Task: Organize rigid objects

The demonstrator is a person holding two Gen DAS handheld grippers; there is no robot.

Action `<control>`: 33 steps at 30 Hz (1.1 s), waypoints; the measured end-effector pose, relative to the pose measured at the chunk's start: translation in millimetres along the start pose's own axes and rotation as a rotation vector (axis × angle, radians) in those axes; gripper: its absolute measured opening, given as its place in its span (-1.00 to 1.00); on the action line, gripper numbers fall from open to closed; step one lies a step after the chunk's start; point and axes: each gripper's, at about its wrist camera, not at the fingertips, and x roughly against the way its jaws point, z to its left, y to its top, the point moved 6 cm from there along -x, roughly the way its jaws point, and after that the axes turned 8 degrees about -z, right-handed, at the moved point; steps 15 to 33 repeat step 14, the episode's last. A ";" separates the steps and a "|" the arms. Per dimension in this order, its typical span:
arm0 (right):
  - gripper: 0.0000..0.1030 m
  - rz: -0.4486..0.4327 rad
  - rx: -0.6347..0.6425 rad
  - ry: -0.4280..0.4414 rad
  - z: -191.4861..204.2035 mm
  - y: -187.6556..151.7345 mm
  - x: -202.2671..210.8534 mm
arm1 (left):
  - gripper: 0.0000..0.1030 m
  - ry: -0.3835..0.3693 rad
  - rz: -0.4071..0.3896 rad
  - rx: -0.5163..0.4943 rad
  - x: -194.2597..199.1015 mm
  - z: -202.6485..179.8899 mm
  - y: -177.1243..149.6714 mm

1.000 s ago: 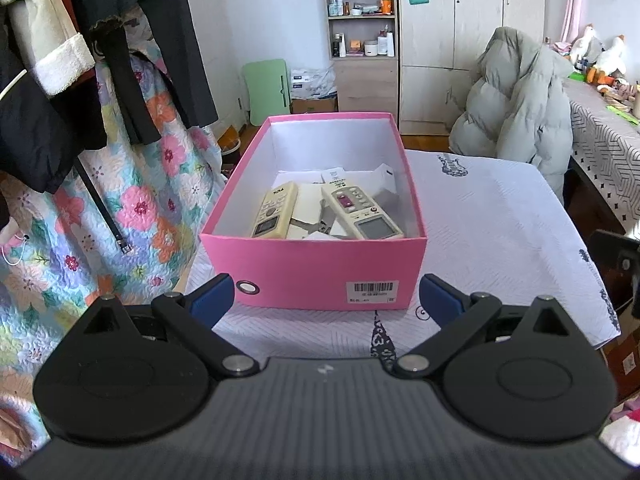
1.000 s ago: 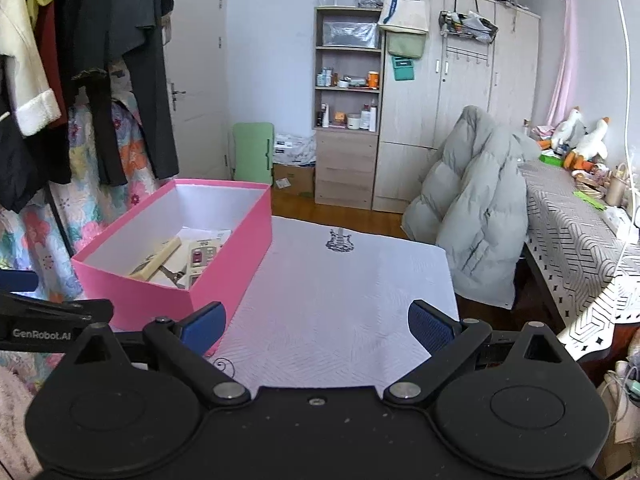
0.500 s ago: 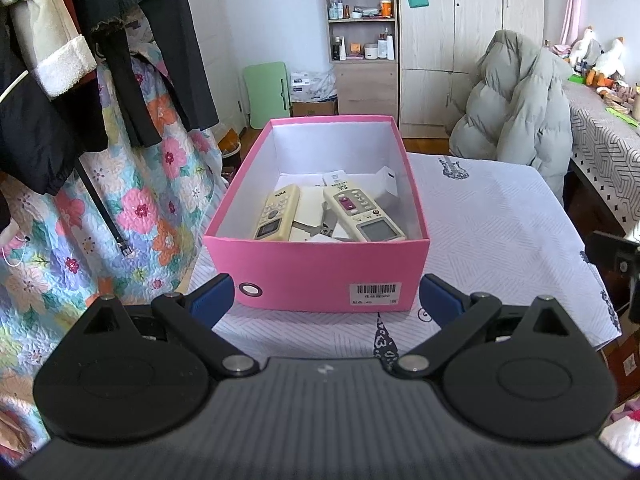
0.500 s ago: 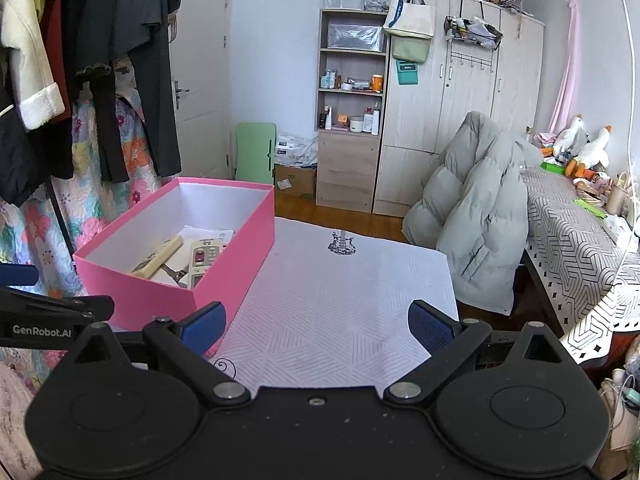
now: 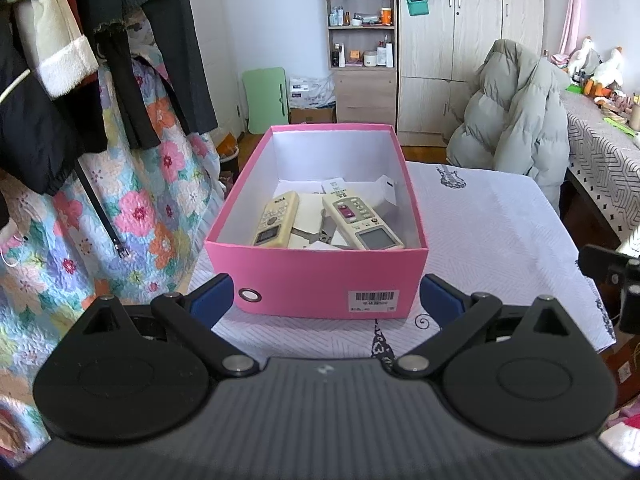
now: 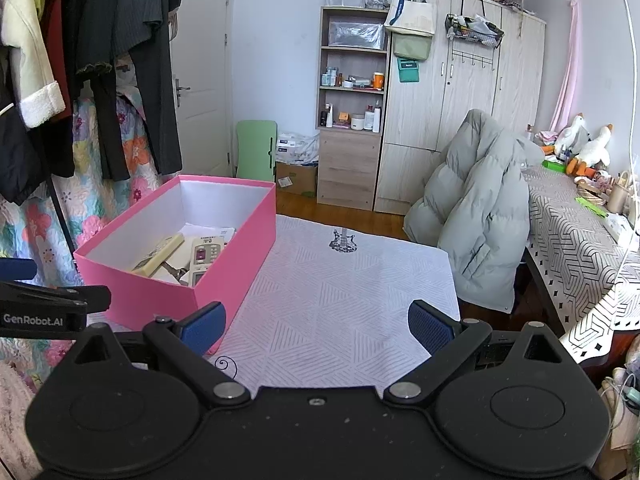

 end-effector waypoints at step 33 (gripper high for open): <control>0.93 0.017 0.005 0.004 0.5 -1.4 -3.9 | 0.97 -0.004 -0.014 0.004 1.4 1.5 3.3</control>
